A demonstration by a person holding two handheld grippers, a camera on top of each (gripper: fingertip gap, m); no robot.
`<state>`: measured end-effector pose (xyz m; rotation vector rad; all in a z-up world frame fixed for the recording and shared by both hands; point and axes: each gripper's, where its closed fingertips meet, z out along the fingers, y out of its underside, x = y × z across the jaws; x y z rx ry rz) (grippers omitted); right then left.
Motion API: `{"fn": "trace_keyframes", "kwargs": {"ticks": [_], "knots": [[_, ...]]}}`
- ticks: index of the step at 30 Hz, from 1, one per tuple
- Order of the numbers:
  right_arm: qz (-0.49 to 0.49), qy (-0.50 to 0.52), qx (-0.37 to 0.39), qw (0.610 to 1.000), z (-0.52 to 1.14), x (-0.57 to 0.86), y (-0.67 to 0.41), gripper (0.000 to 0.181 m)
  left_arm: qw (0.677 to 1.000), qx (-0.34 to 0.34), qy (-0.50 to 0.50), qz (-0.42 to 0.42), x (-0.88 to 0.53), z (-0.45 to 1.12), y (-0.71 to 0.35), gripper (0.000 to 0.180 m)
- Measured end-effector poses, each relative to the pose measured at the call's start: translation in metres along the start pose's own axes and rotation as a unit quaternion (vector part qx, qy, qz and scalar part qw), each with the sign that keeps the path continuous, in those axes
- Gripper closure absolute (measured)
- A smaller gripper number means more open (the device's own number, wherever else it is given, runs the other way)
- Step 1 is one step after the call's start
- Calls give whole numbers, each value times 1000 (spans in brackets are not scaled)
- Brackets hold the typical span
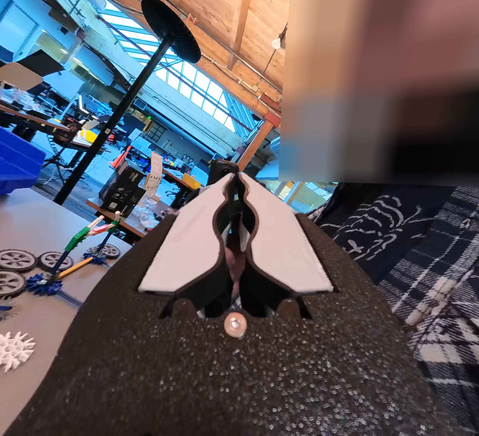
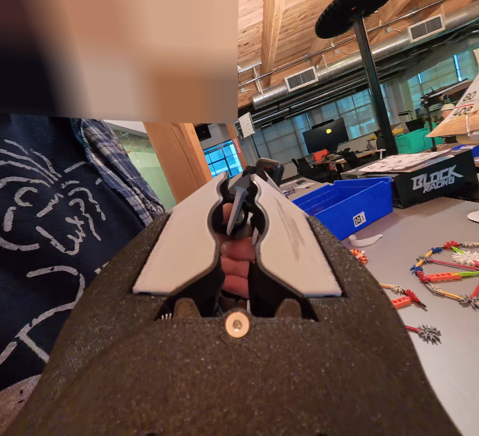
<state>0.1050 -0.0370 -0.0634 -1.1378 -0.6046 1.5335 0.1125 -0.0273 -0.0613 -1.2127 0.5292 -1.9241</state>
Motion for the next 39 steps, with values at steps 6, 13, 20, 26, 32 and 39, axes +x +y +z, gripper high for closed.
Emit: {"fn": "trace_keyframes", "kwargs": {"ticks": [6,13,20,26,32,39], "knots": [[9,-1,11,1000,2,-1,0,167,1000,1,0,7,-1,-4,1,180],[-24,-30,-27,999,7,-13,5,165,999,13,37,-7,7,-6,3,180],[-4,-49,-15,999,8,-15,4,173,997,31,65,-35,11,-2,4,180],[9,-39,20,999,8,-13,-3,181,992,64,89,-70,14,4,3,180],[66,-59,78,993,6,-9,-14,181,986,97,95,-98,9,13,-3,180],[-6,-17,56,998,3,-2,-20,181,996,78,-7,-30,-17,-4,-15,180]]}}
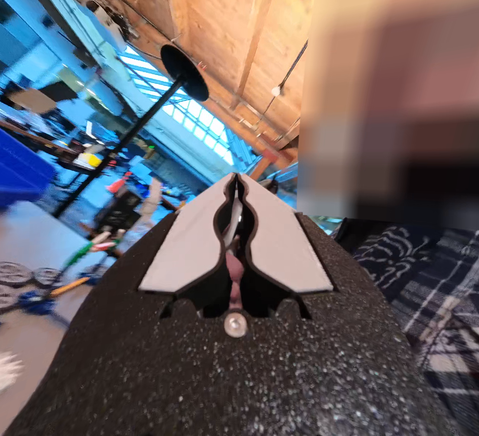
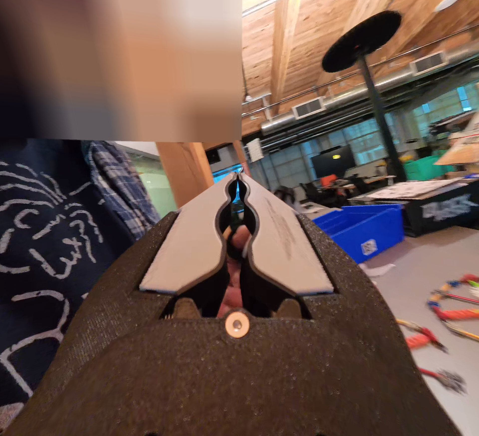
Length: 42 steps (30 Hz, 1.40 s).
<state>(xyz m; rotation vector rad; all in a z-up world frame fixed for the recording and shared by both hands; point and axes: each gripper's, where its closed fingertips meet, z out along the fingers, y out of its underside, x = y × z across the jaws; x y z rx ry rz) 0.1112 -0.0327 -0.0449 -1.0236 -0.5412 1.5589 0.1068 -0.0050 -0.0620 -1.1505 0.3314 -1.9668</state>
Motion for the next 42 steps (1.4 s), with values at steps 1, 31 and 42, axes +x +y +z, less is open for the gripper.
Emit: {"fn": "trace_keyframes", "kwargs": {"ticks": [1,31,42], "knots": [[-16,20,-5,1000,-5,5,-2,181,999,-18,-22,44,0,-5,-3,180],[-221,97,-168,956,-4,14,22,160,897,-192,-128,376,7,5,16,180],[-236,63,-195,950,-9,6,23,171,916,-253,-66,303,17,2,26,180]]}}
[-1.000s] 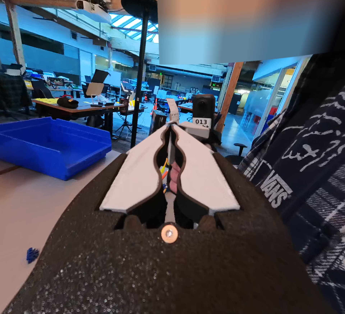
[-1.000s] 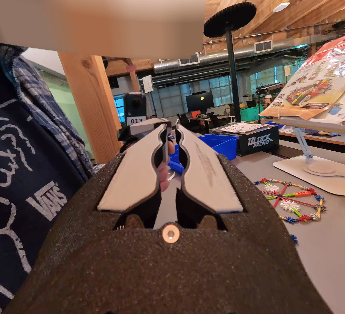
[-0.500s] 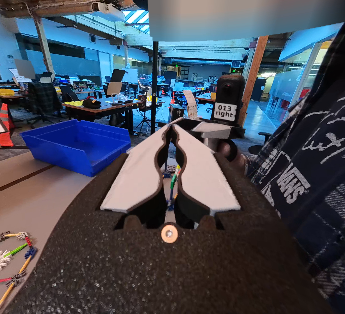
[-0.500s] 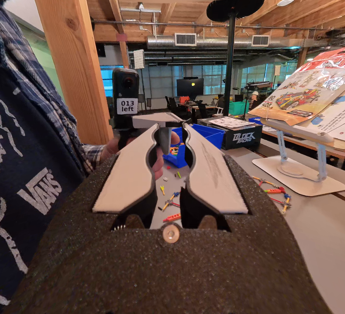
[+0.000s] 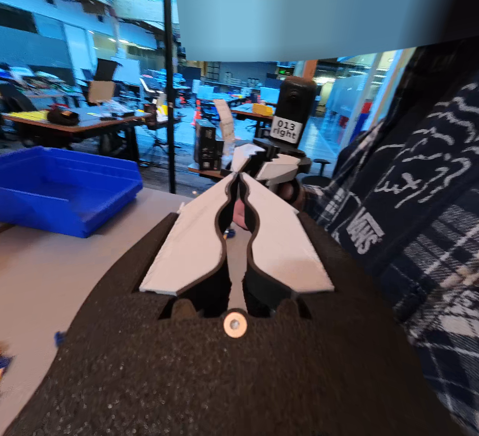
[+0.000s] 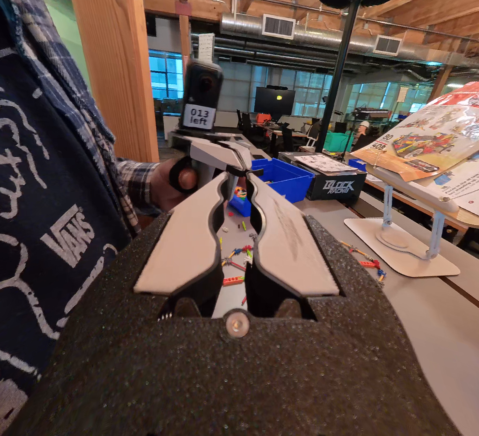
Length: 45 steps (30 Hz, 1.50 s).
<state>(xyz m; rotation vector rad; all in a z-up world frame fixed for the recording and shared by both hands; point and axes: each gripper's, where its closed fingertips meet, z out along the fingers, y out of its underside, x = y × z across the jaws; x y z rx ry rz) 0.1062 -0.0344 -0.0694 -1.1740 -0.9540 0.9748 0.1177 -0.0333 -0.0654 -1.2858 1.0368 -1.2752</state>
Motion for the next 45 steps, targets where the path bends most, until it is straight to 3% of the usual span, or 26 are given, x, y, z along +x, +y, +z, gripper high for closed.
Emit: {"fn": "trace_keyframes", "kwargs": {"ticks": [13,27,37,45], "knots": [[-82,-65,-42,994,-6,-34,-5,181,952,-22,223,-207,38,-10,1,180],[-161,-81,-103,978,-12,-57,1,181,922,-109,273,-252,57,-12,14,180],[-66,-151,-60,984,-20,-78,-2,181,879,-156,332,-304,79,-14,18,180],[-5,-214,-20,977,-26,-94,-3,181,828,-166,399,-358,96,-14,22,180]]}}
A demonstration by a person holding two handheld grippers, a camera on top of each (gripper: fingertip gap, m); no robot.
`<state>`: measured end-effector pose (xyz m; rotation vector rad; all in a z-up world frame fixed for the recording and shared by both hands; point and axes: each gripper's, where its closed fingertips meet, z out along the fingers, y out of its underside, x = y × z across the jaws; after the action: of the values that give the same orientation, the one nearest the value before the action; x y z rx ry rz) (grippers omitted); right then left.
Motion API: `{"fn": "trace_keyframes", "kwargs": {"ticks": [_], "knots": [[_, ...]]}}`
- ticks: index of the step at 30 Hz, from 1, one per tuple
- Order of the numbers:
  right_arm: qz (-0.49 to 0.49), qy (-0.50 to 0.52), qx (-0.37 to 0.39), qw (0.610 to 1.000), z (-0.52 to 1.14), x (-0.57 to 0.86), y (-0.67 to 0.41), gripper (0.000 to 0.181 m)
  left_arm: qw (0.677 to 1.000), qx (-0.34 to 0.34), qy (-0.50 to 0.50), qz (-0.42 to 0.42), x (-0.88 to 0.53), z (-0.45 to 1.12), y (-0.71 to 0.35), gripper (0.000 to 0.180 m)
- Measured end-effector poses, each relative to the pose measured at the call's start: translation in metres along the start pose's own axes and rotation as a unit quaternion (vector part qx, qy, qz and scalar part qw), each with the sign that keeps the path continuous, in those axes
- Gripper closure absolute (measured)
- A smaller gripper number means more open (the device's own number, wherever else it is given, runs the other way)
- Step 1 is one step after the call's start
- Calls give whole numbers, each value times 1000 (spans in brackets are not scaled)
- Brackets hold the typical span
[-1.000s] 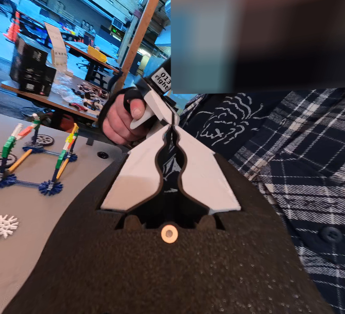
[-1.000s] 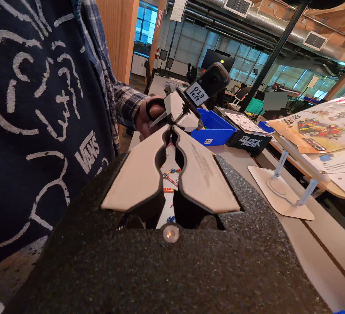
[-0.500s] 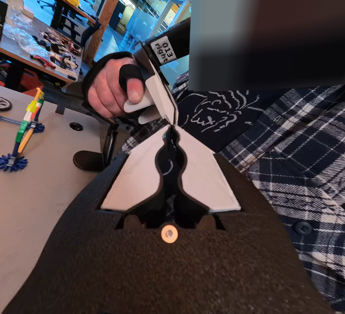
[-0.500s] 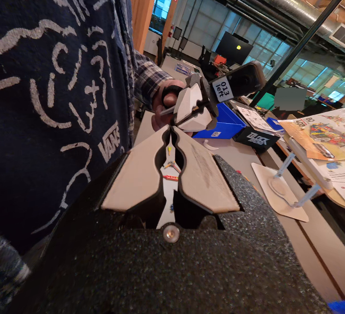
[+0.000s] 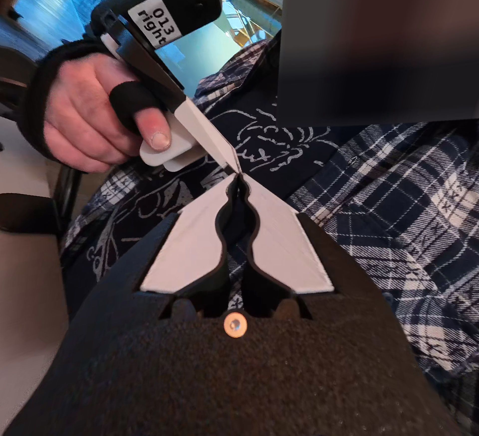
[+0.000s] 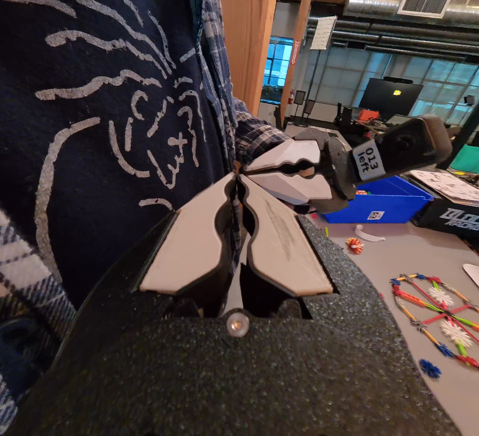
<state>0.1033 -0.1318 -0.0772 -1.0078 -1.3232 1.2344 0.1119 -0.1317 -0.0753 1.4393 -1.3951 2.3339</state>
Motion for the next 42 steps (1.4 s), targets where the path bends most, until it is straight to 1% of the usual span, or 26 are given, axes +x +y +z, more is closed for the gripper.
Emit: {"fn": "trace_keyframes", "kwargs": {"ticks": [4,10,14,18,21,25,27,30,35,42], "knots": [[8,-16,13,1000,0,-4,-1,181,999,3,31,-21,2,3,1,180],[58,-45,67,995,3,-12,-5,181,995,25,86,-52,7,8,6,180],[101,-46,100,989,-3,-4,-2,181,995,48,69,-52,-1,4,0,180],[149,-83,149,974,-4,-3,-6,181,993,57,89,-52,1,5,-2,180],[189,-90,205,956,-11,5,-10,181,991,91,84,-46,-3,2,-13,180],[214,-97,242,941,-14,10,-10,181,985,128,101,-53,-6,0,-16,180],[219,-99,248,938,-15,9,-10,181,983,140,105,-54,-6,1,-16,180],[231,-92,259,933,-17,13,-8,181,982,161,83,-48,-12,-2,-19,180],[211,-94,244,942,-16,12,-7,181,980,173,80,-59,-14,-2,-19,180],[214,-109,236,942,-18,14,-4,181,987,145,37,-52,-19,-3,-19,180]]}}
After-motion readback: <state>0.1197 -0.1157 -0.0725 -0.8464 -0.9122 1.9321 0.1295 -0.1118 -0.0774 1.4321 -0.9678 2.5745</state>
